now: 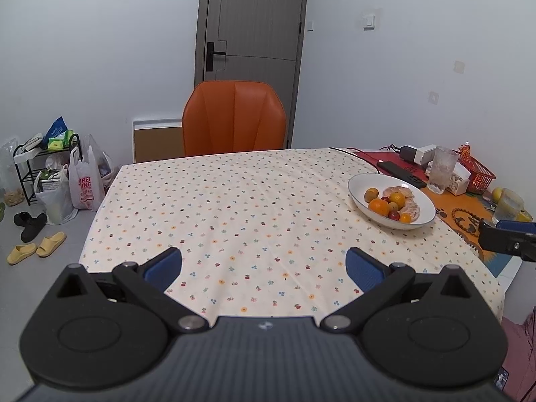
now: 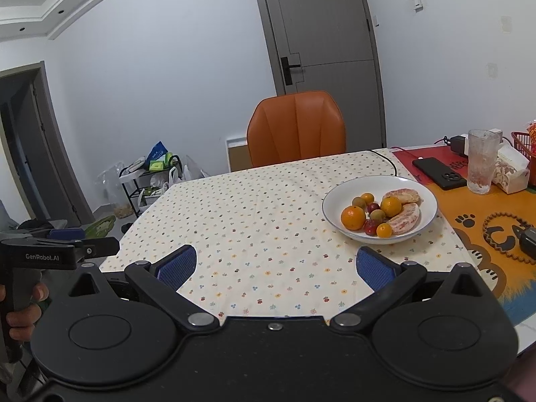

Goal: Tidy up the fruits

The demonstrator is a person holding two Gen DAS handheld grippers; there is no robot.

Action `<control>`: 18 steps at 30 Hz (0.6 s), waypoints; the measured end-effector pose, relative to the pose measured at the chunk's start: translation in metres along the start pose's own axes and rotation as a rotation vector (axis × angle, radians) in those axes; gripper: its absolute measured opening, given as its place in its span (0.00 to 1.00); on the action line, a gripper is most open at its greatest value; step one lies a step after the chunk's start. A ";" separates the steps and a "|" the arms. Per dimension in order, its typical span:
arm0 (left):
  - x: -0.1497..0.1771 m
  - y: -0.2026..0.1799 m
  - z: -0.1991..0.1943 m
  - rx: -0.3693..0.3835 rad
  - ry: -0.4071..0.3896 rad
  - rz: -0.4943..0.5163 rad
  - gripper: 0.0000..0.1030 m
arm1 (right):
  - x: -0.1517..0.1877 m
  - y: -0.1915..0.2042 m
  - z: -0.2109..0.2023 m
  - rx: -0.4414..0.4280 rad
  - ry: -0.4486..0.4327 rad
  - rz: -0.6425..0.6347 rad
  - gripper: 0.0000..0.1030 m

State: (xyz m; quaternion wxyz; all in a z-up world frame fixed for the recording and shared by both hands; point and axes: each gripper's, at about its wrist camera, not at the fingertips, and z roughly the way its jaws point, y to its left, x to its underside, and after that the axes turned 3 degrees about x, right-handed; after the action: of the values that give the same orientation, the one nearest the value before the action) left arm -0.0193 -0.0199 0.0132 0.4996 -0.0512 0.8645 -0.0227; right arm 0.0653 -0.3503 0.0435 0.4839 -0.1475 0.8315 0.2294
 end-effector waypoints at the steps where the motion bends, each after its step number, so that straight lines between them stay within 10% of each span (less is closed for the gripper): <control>1: 0.000 0.000 0.000 0.000 0.000 0.000 1.00 | 0.000 0.000 0.001 0.001 0.002 -0.002 1.00; 18: 0.000 0.003 0.002 0.001 0.009 -0.009 1.00 | 0.001 0.002 0.004 -0.003 0.006 -0.011 1.00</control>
State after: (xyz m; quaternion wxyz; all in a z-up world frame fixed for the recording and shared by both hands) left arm -0.0180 -0.0172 0.0117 0.4957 -0.0547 0.8664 -0.0253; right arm 0.0665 -0.3462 0.0414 0.4825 -0.1534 0.8318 0.2278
